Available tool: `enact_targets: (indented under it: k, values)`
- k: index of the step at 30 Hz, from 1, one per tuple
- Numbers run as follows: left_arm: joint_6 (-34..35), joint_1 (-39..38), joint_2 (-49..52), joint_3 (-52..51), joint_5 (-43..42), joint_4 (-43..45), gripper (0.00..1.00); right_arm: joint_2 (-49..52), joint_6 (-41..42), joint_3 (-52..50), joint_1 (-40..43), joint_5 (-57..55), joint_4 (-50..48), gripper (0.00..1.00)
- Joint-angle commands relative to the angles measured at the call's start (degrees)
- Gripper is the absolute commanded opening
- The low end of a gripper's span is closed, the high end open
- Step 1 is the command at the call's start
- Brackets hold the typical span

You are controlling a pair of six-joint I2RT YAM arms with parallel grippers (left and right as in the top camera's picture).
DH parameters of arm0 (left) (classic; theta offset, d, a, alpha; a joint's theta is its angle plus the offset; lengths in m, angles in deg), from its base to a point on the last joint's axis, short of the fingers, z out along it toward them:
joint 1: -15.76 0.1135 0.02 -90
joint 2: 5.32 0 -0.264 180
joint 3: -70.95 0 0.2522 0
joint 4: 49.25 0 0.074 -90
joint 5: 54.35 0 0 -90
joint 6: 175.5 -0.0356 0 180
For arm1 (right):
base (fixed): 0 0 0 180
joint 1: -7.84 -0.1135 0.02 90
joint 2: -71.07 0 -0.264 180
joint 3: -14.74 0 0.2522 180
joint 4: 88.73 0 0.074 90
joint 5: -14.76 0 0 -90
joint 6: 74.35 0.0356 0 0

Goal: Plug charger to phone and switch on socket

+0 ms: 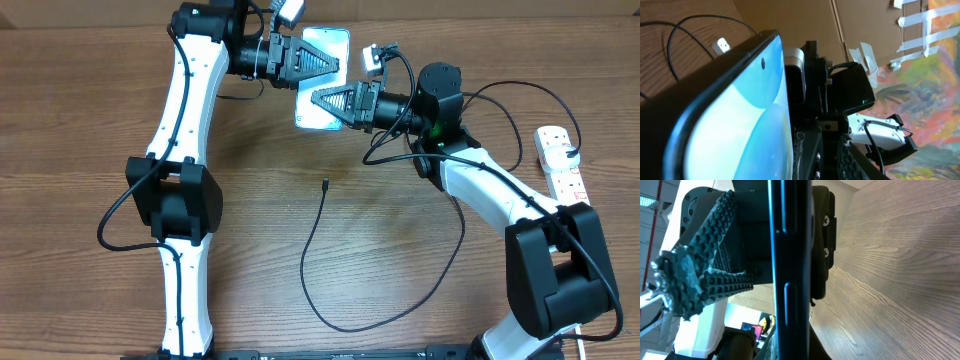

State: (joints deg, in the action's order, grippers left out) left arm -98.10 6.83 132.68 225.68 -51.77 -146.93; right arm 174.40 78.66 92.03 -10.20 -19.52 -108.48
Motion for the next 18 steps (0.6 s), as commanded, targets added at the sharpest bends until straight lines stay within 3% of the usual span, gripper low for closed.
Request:
enact_targets:
  k: [1,18]
  values:
    - [-0.2,-0.3,-1.6,0.6,-3.0,0.2,0.37,-0.8,1.0,0.7,0.3,0.2,0.6,0.04]
    - [-0.2,-2.0,-1.6,0.6,-2.2,1.1,0.31,-0.8,0.2,0.7,-0.4,0.9,1.0,0.04]
